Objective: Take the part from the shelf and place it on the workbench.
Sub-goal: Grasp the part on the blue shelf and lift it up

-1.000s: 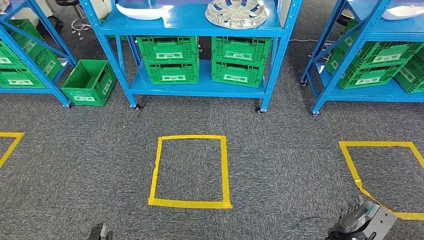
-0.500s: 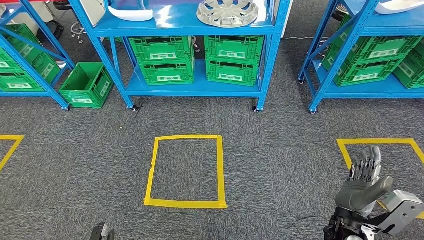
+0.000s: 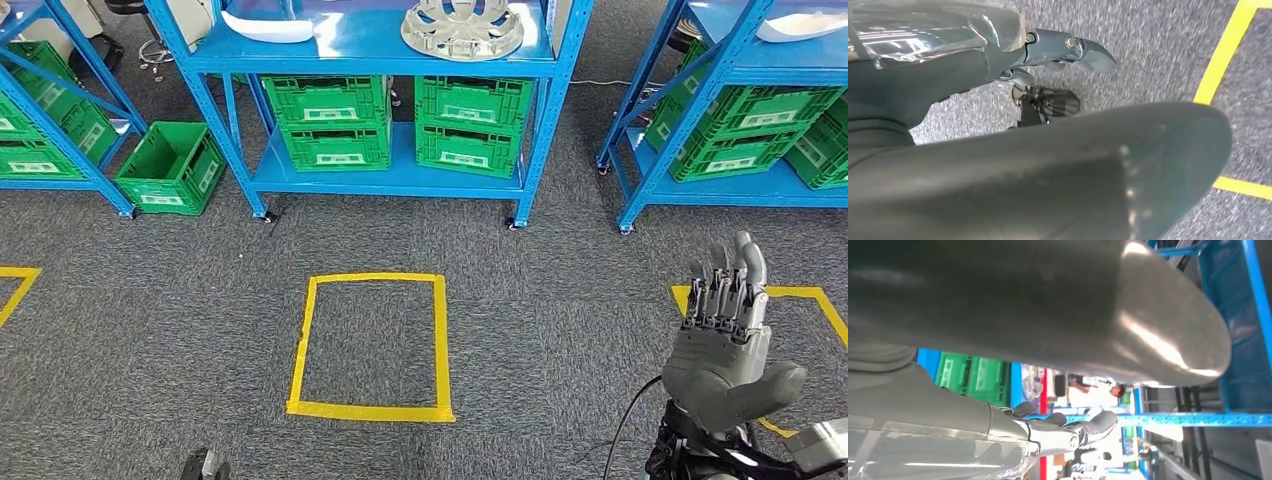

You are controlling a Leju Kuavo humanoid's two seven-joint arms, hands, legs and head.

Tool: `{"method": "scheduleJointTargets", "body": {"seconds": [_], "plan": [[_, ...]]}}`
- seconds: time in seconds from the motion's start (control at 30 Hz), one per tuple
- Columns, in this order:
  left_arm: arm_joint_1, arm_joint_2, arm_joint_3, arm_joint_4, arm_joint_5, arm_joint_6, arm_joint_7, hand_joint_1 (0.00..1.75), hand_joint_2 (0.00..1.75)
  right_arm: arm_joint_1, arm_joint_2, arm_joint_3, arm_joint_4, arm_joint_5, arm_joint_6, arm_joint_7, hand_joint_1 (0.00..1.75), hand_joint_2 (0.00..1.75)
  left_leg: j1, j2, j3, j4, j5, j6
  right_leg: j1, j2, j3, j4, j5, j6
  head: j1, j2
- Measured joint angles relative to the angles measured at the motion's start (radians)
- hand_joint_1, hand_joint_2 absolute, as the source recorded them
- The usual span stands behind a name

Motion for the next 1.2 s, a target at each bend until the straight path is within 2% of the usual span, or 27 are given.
{"method": "scheduleJointTargets", "body": {"seconds": [0.03,0.07,0.1,0.2,0.27,0.3,0.37,0.4,0.43,0.47,0.5,0.57,0.6,0.63,0.7,0.77,0.83,0.9,0.93,0.97,1.0,1.03,1.07,1.1,1.13,1.2], "plan": [[0.000,-0.002,0.000,0.000,0.001,0.000,0.000,0.00,0.00,0.000,-0.001,0.004,-0.005,0.002,0.007,0.000,0.00,0.00,0.004,-0.001,0.003,0.006,-0.007,-0.010,-0.003,-0.002,0.025,-0.065,0.034,0.011,0.000,0.000],[0.000,-0.003,0.000,0.001,0.001,0.001,-0.001,0.00,0.00,-0.001,-0.002,0.007,-0.009,0.004,0.015,0.000,0.00,0.00,0.007,-0.002,0.004,0.014,-0.014,-0.020,-0.004,-0.004,0.042,-0.121,0.056,0.014,0.001,0.000],[-0.001,-0.003,0.000,0.001,0.001,0.002,-0.002,0.00,0.00,-0.002,-0.002,0.010,-0.014,0.004,0.021,0.001,0.00,0.00,0.008,-0.002,0.000,0.023,-0.021,-0.030,-0.003,-0.007,0.051,-0.152,0.070,0.006,0.001,0.000],[0.001,-0.002,0.000,0.003,0.002,0.005,-0.002,0.00,0.00,-0.002,-0.003,0.018,-0.027,0.008,0.034,0.002,0.00,0.00,0.007,0.000,-0.010,0.038,-0.033,-0.046,0.002,-0.007,0.047,-0.155,0.079,-0.046,-0.002,0.000],[0.002,-0.001,0.000,0.004,0.002,0.006,-0.002,0.00,0.00,-0.005,-0.003,0.024,-0.038,0.011,0.039,0.002,0.00,0.00,0.010,0.001,-0.019,0.062,-0.049,-0.055,-0.001,-0.005,0.051,-0.156,0.081,-0.060,-0.003,0.000],[0.001,-0.001,0.000,0.004,0.001,0.006,-0.002,0.00,0.00,-0.008,-0.002,0.027,-0.042,0.012,0.041,0.002,0.00,0.00,0.012,0.001,-0.038,0.100,-0.069,-0.061,-0.002,-0.005,0.054,-0.156,0.081,-0.063,-0.003,0.000],[0.002,-0.001,0.000,0.005,0.001,0.006,-0.002,0.00,0.00,-0.013,-0.002,0.030,-0.048,0.014,0.043,0.003,0.00,0.00,0.013,0.001,-0.105,0.226,-0.127,-0.069,0.001,-0.004,0.055,-0.156,0.078,-0.067,-0.003,0.000],[0.003,-0.002,0.000,0.005,0.001,0.006,-0.002,0.00,0.00,-0.014,-0.002,0.031,-0.049,0.015,0.044,0.004,0.00,0.00,0.013,0.001,-0.141,0.287,-0.150,-0.070,0.004,-0.004,0.055,-0.156,0.077,-0.068,-0.003,0.000],[0.004,-0.002,0.000,0.006,0.001,0.006,-0.002,0.00,0.00,-0.014,-0.002,0.031,-0.049,0.016,0.046,0.005,0.00,0.00,0.013,0.001,-0.165,0.321,-0.156,-0.068,0.008,-0.004,0.056,-0.156,0.076,-0.069,-0.003,0.000],[0.005,-0.002,0.000,0.006,0.001,0.006,-0.002,0.00,0.00,-0.014,-0.002,0.031,-0.050,0.018,0.047,0.006,0.00,0.00,0.011,0.000,-0.171,0.316,-0.141,-0.062,0.012,-0.003,0.058,-0.156,0.075,-0.071,-0.003,0.000],[0.005,-0.002,0.000,0.006,0.001,0.006,-0.002,0.00,0.00,-0.014,-0.001,0.031,-0.052,0.019,0.048,0.007,0.00,0.00,0.009,0.000,-0.157,0.274,-0.109,-0.054,0.016,-0.002,0.060,-0.157,0.074,-0.072,-0.003,0.000],[0.004,-0.001,0.000,0.006,0.001,0.006,-0.002,0.00,0.00,-0.016,-0.001,0.031,-0.058,0.020,0.050,0.008,0.00,0.00,-0.001,-0.001,-0.101,0.142,-0.035,-0.027,0.024,0.000,0.066,-0.159,0.074,-0.073,-0.002,0.000],[0.004,0.000,0.000,0.006,0.000,0.007,-0.003,0.00,0.00,-0.017,-0.001,0.031,-0.061,0.021,0.050,0.008,0.00,0.00,-0.006,-0.001,-0.080,0.093,-0.014,-0.015,0.025,0.001,0.068,-0.162,0.074,-0.073,-0.002,0.000],[0.003,0.002,0.000,0.006,-0.001,0.007,-0.003,0.00,0.00,-0.017,-0.001,0.031,-0.063,0.021,0.051,0.008,0.00,0.00,-0.012,0.000,-0.069,0.065,-0.003,-0.006,0.024,0.001,0.068,-0.164,0.075,-0.071,-0.002,0.000],[0.003,0.004,0.000,0.006,-0.002,0.008,-0.004,0.00,0.00,-0.017,0.000,0.031,-0.067,0.022,0.056,0.009,0.00,0.00,-0.019,0.000,-0.064,0.047,0.002,0.001,0.020,0.000,0.070,-0.173,0.079,-0.064,-0.002,0.000],[0.003,0.005,0.000,0.006,-0.003,0.010,-0.005,0.00,0.00,-0.018,0.000,0.031,-0.072,0.024,0.061,0.010,0.00,0.00,-0.016,0.002,-0.049,0.017,0.022,0.004,0.022,-0.002,0.065,-0.164,0.075,-0.061,-0.002,0.000],[0.000,0.003,0.000,0.006,-0.003,0.009,-0.006,0.00,0.00,-0.020,-0.001,0.031,-0.076,0.026,0.067,0.010,0.00,0.00,-0.009,0.004,-0.036,-0.009,0.039,0.005,0.024,-0.003,0.030,-0.089,0.036,-0.065,-0.001,0.000],[-0.001,0.000,0.000,0.006,-0.003,0.007,-0.006,0.00,0.00,-0.022,-0.002,0.032,-0.076,0.026,0.075,0.011,0.00,0.00,-0.009,0.005,-0.039,-0.011,0.042,0.005,0.020,-0.003,-0.028,0.036,-0.018,-0.065,-0.001,0.000],[-0.001,-0.001,0.000,0.006,-0.003,0.007,-0.006,0.00,0.00,-0.021,-0.003,0.032,-0.076,0.025,0.079,0.012,0.00,0.00,-0.009,0.005,-0.041,-0.010,0.042,0.003,0.017,-0.003,-0.046,0.076,-0.031,-0.059,-0.001,0.000],[-0.001,-0.002,0.000,0.006,-0.004,0.006,-0.006,0.00,0.00,-0.022,-0.005,0.033,-0.076,0.022,0.085,0.012,0.00,0.00,-0.008,0.004,-0.042,-0.008,0.041,0.000,0.014,-0.003,-0.047,0.083,-0.030,-0.049,-0.001,0.000],[0.000,-0.003,0.000,0.006,-0.004,0.005,-0.006,0.00,0.00,-0.022,-0.006,0.033,-0.076,0.015,0.091,0.012,0.00,0.00,-0.006,0.004,-0.043,-0.004,0.040,-0.004,0.010,-0.004,-0.025,0.044,-0.011,-0.036,-0.001,0.000],[-0.001,-0.003,0.000,0.006,-0.005,0.005,-0.006,0.00,0.00,-0.024,-0.007,0.035,-0.076,0.006,0.099,0.012,0.00,0.00,-0.004,0.003,-0.044,0.003,0.036,-0.010,0.006,-0.005,0.014,-0.025,0.015,-0.022,-0.001,0.000],[-0.001,-0.003,0.000,0.006,-0.007,0.004,-0.006,0.00,0.00,-0.026,-0.008,0.037,-0.076,-0.003,0.106,0.013,0.00,0.00,-0.003,0.002,-0.047,0.012,0.031,-0.018,0.004,-0.006,0.049,-0.090,0.035,-0.015,-0.001,0.000],[-0.001,-0.003,0.000,0.006,-0.009,0.004,-0.006,0.00,0.00,-0.028,-0.009,0.041,-0.076,-0.012,0.113,0.014,0.00,0.00,-0.004,0.001,-0.051,0.023,0.025,-0.026,0.004,-0.005,0.077,-0.141,0.051,-0.017,-0.001,0.000],[-0.002,-0.003,0.000,0.006,-0.012,0.004,-0.006,0.00,0.00,-0.031,-0.010,0.046,-0.076,-0.019,0.120,0.016,0.00,0.00,-0.005,0.001,-0.055,0.032,0.020,-0.032,0.005,-0.005,0.090,-0.166,0.056,-0.026,-0.001,0.000],[-0.004,-0.002,0.000,0.006,-0.018,0.003,-0.005,0.00,0.00,-0.040,-0.010,0.057,-0.076,-0.030,0.131,0.021,0.00,0.00,-0.005,0.001,-0.060,0.039,0.016,-0.038,0.008,-0.002,0.091,-0.171,0.056,-0.053,-0.002,0.000]]}}
